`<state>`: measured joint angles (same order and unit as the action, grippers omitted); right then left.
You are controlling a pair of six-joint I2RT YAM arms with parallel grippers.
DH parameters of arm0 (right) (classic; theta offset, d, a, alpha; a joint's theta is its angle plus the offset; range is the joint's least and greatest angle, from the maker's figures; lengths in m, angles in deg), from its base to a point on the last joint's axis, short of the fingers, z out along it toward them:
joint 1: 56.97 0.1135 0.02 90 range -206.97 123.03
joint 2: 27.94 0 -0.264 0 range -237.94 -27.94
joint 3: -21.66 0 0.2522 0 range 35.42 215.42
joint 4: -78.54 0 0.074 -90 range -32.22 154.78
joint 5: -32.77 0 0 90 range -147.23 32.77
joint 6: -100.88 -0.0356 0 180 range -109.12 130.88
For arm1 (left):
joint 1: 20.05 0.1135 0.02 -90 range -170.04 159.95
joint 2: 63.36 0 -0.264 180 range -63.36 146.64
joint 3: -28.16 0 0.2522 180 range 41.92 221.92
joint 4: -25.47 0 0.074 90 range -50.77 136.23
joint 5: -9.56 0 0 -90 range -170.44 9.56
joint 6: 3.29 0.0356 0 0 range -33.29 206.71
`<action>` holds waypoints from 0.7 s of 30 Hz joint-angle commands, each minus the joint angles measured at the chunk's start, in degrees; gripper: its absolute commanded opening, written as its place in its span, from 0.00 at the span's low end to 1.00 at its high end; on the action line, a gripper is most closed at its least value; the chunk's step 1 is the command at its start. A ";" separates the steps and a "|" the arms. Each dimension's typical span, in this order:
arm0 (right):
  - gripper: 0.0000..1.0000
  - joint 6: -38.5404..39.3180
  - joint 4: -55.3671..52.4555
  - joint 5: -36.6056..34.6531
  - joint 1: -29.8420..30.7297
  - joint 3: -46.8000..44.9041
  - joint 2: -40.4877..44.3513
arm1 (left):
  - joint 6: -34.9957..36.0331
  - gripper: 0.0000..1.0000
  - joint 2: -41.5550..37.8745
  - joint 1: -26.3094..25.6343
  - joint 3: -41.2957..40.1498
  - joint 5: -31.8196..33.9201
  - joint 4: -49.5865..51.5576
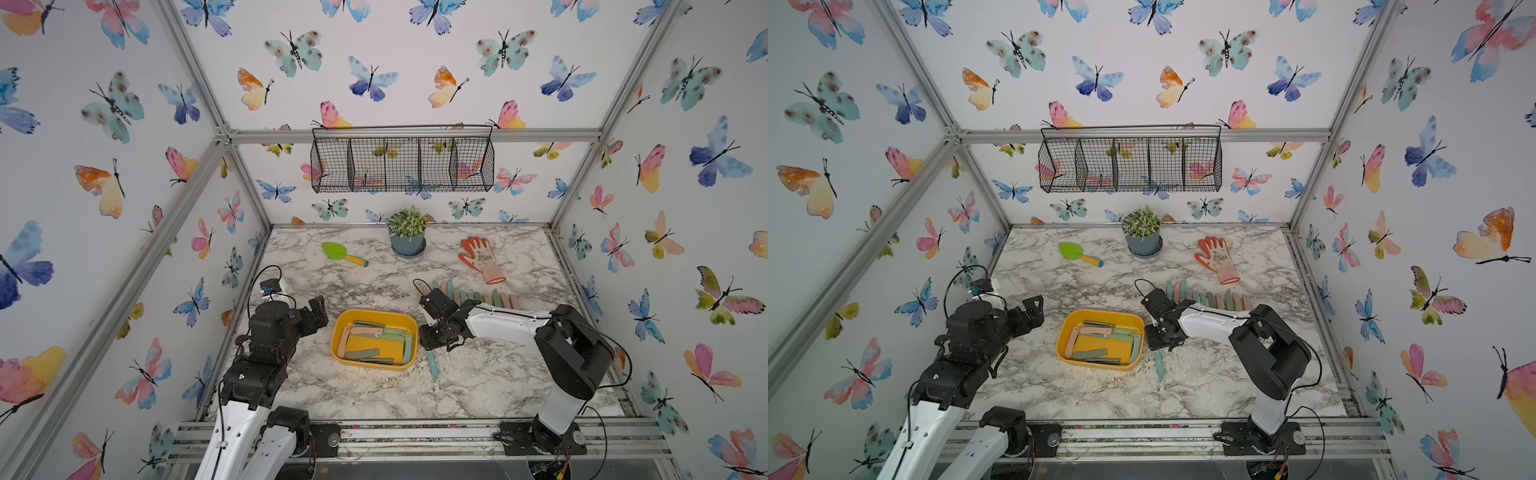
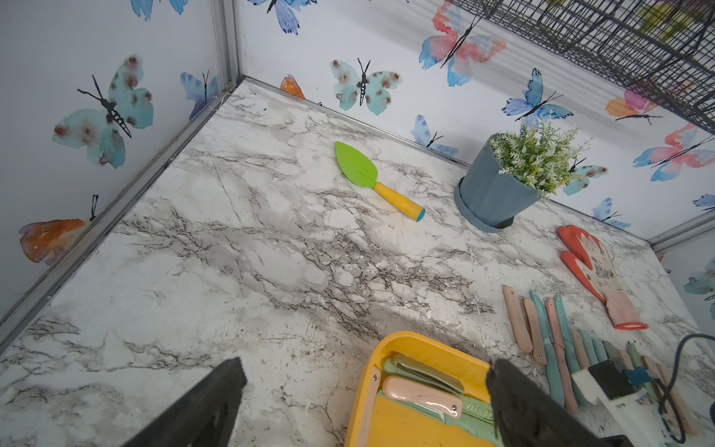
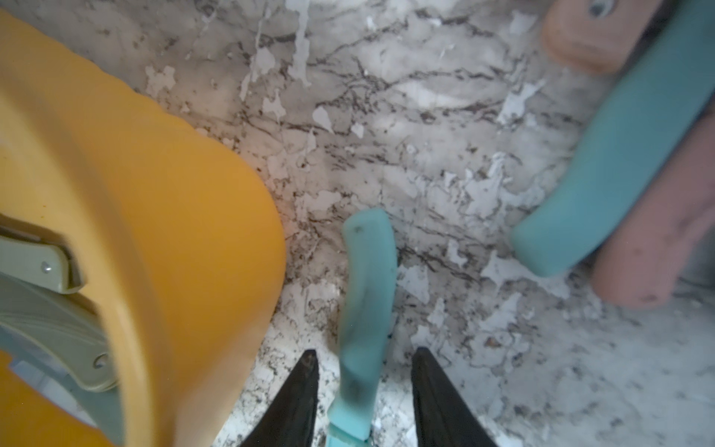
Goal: Take the fruit knife out of the storage box
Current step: Adjust the fruit knife at the center of the board.
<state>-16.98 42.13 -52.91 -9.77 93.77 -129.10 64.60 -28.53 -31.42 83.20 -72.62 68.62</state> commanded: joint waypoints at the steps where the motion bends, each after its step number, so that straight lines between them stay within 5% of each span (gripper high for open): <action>1: 0.41 -0.87 -3.03 -2.17 -0.09 0.09 -1.33 | -0.25 0.98 -0.12 -0.31 -0.53 0.58 -0.85; 21: 0.41 -1.67 -5.71 -4.31 -0.07 0.24 0.10 | -0.28 0.99 -0.38 -0.31 -0.58 0.54 -0.82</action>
<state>-18.00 40.75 -55.23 -9.75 94.21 -129.28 64.58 -28.55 -31.42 83.22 -72.60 68.62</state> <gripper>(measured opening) 0.410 0.985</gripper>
